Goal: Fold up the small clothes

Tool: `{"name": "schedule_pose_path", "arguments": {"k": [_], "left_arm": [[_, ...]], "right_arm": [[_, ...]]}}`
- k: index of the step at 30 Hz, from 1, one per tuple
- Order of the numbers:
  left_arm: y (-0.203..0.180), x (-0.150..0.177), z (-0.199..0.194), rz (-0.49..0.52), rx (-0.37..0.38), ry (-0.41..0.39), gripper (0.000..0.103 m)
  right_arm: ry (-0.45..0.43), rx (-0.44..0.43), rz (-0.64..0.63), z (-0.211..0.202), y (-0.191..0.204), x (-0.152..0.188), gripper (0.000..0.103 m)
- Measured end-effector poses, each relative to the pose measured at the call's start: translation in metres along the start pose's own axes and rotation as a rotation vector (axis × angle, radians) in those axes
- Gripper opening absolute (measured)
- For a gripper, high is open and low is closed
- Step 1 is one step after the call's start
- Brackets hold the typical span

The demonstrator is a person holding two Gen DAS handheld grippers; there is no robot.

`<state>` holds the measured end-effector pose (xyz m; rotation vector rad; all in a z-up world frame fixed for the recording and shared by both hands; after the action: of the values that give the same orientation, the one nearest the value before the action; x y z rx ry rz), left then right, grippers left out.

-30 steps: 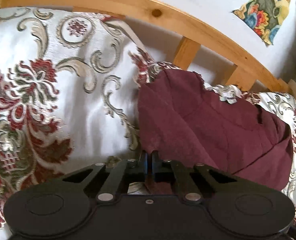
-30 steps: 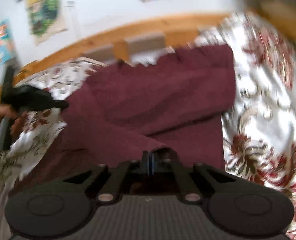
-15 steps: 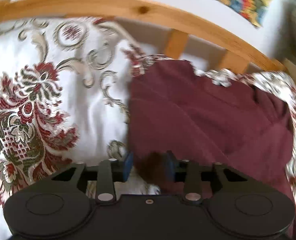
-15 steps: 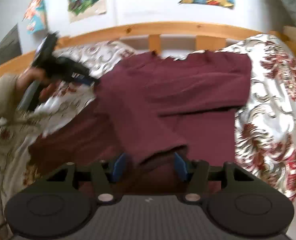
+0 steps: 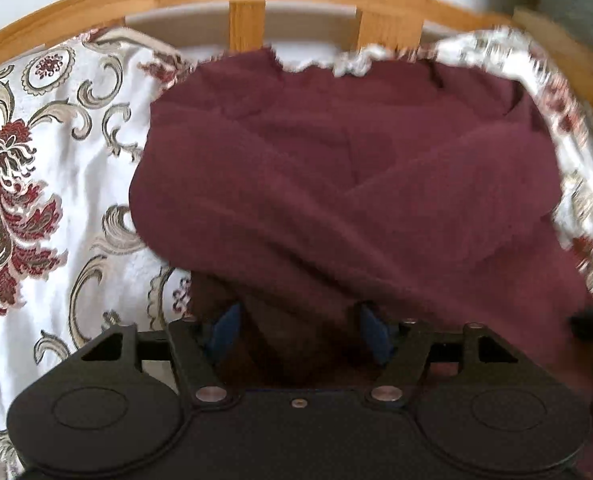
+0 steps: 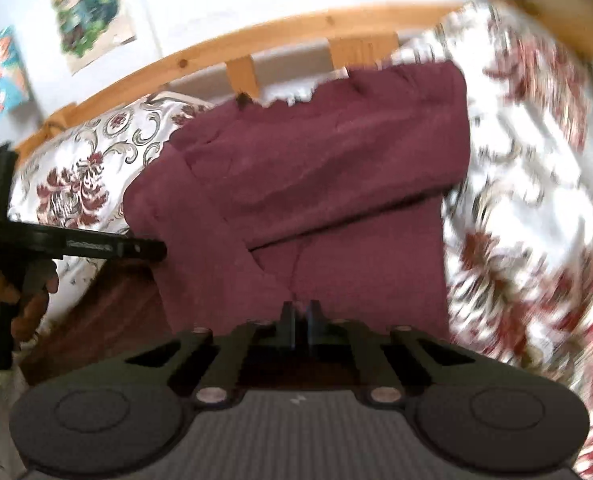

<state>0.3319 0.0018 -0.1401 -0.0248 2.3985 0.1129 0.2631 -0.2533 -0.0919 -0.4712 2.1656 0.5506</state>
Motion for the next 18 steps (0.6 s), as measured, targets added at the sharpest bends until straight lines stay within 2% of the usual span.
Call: {"name": "schedule_pose_path", "arguments": {"k": [4,8,11,13,14,16,18], "left_arm": [[-0.003,0.003,0.000,0.028,-0.019,-0.004,0.066],[-0.005,0.003,0.000,0.037,-0.031,0.002,0.066],[-0.003,0.003,-0.008,0.013,-0.008,0.014,0.070],[-0.003,0.006,-0.016,0.023,0.019,0.019,0.078],[-0.003,0.008,-0.019,0.040,0.027,0.023,0.078],[-0.002,0.013,-0.026,0.068,0.022,0.026,0.078],[0.002,0.015,-0.037,0.082,0.018,0.020,0.081]], "right_arm": [[-0.096,0.057,-0.094,-0.022,0.008,-0.013,0.006],[-0.061,0.091,-0.137,-0.013,0.011,-0.005,0.006],[-0.021,0.079,-0.100,-0.008,0.004,0.008,0.008],[-0.015,0.070,-0.083,-0.012,0.002,0.013,0.015],[-0.013,0.074,-0.088,-0.015,0.002,0.015,0.017],[-0.003,0.081,-0.094,-0.023,0.001,0.020,0.036],[0.001,0.081,-0.083,-0.030,0.000,0.023,0.046]]}}
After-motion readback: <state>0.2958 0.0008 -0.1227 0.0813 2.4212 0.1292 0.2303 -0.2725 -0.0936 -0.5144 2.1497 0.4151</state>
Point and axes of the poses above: each gripper's, at about its wrist camera, not at the fingertips, and z roughly the way its jaws point, y to its left, x to its underside, the point moved 9 cm from there along z, roughly the way its jaws point, and after that the axes turned 6 degrees about -x, right-handed, at the moved point
